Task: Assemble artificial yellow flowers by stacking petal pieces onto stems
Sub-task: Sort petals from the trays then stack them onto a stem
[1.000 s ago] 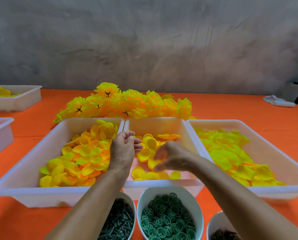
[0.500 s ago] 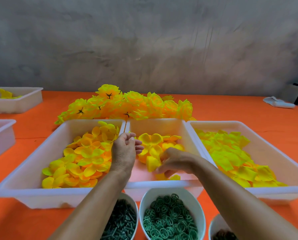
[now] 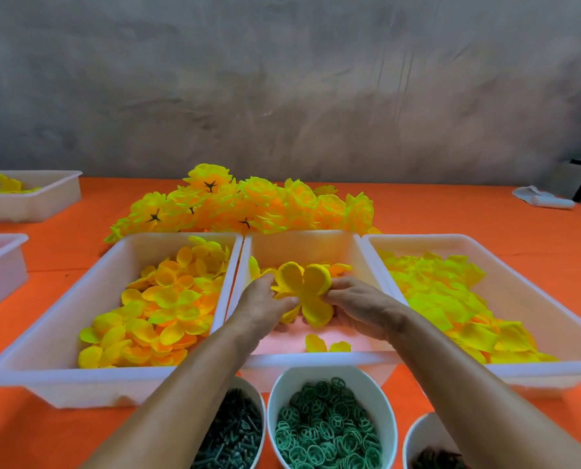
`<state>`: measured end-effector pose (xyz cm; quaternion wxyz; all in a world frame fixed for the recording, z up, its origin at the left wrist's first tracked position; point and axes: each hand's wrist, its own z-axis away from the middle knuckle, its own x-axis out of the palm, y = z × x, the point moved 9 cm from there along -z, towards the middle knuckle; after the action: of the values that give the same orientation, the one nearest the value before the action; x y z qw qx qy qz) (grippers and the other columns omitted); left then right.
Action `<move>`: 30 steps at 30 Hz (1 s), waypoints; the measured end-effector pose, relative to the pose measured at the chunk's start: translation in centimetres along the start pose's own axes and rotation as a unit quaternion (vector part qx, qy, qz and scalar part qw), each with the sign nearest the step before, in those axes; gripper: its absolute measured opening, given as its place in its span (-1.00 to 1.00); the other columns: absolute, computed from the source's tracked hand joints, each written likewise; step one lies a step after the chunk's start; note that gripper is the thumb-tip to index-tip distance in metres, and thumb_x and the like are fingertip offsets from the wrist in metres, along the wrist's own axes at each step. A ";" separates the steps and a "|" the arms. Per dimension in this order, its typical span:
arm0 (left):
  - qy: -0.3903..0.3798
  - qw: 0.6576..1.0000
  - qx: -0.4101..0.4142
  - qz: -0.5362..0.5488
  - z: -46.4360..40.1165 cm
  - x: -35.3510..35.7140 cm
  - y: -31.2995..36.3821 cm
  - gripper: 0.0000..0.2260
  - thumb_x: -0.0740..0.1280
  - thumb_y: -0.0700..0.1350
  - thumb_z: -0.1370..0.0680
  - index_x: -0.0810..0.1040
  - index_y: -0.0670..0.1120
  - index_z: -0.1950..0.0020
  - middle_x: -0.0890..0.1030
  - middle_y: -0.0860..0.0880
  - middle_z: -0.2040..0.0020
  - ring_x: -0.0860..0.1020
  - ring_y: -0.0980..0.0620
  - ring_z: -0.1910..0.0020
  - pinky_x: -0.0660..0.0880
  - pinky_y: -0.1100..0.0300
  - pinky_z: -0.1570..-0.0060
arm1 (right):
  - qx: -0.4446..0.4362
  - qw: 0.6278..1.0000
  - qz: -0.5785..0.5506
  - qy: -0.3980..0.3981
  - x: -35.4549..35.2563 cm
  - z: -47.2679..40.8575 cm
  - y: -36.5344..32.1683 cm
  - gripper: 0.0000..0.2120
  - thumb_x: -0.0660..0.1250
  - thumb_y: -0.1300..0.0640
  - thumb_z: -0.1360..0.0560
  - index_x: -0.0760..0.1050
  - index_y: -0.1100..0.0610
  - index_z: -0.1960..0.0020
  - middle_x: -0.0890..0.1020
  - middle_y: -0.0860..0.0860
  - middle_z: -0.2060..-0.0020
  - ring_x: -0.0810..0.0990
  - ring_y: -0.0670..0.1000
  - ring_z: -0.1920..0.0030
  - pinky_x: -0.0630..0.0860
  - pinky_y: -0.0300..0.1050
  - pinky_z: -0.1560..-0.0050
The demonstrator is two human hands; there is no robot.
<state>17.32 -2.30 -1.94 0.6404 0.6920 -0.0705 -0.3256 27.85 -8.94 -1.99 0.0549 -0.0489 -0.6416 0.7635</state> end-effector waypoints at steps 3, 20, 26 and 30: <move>0.038 0.998 -0.016 0.045 0.1 -0.9 -0.5 -0.72 0.39 -0.30 -0.48 0.45 -0.23 -0.17 0.54 -0.31 -0.12 0.56 -0.29 -0.04 0.59 -0.12 0.08 | 0.010 0.999 -0.040 0.021 -0.6 -0.1 0.1 -0.84 0.18 0.30 -0.58 0.51 0.32 -0.06 0.66 0.18 0.17 0.67 0.04 0.28 0.61 -0.11 0.19; 0.039 0.993 -0.008 0.108 0.4 -1.1 -0.3 -0.79 0.34 -0.34 -0.51 0.42 -0.21 -0.11 0.55 -0.31 -0.02 0.57 -0.12 0.30 0.58 0.14 0.40 | 0.006 0.998 -0.026 0.058 -1.3 0.4 0.1 -0.83 0.31 0.47 -0.43 0.58 0.34 0.01 0.68 0.15 0.29 0.67 0.05 0.31 0.65 -0.07 0.20; 0.013 0.995 -0.033 0.093 0.3 -0.3 -0.6 -0.64 0.40 -0.31 -0.48 0.38 -0.20 -0.22 0.57 -0.30 -0.07 0.59 -0.13 0.15 0.54 0.21 0.50 | -0.014 0.989 0.036 0.146 -2.6 0.9 -0.2 -0.83 0.53 0.30 -0.30 0.53 0.29 0.29 0.62 0.06 0.52 0.59 -0.04 0.52 0.51 -0.22 0.53; 0.018 0.994 -0.034 0.099 0.2 -0.4 -0.7 -0.60 0.39 -0.32 -0.48 0.36 -0.22 -0.27 0.57 -0.29 -0.05 0.59 -0.11 0.16 0.54 0.20 0.51 | -0.027 0.989 0.033 0.140 -2.4 0.7 -0.4 -0.83 0.53 0.26 -0.30 0.54 0.26 0.31 0.62 0.04 0.51 0.59 -0.05 0.51 0.53 -0.21 0.50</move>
<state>16.61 -2.15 -2.47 0.6934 0.6655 -0.1159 -0.2507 30.12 -9.93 -1.50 0.1174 -0.1780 -0.6457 0.7332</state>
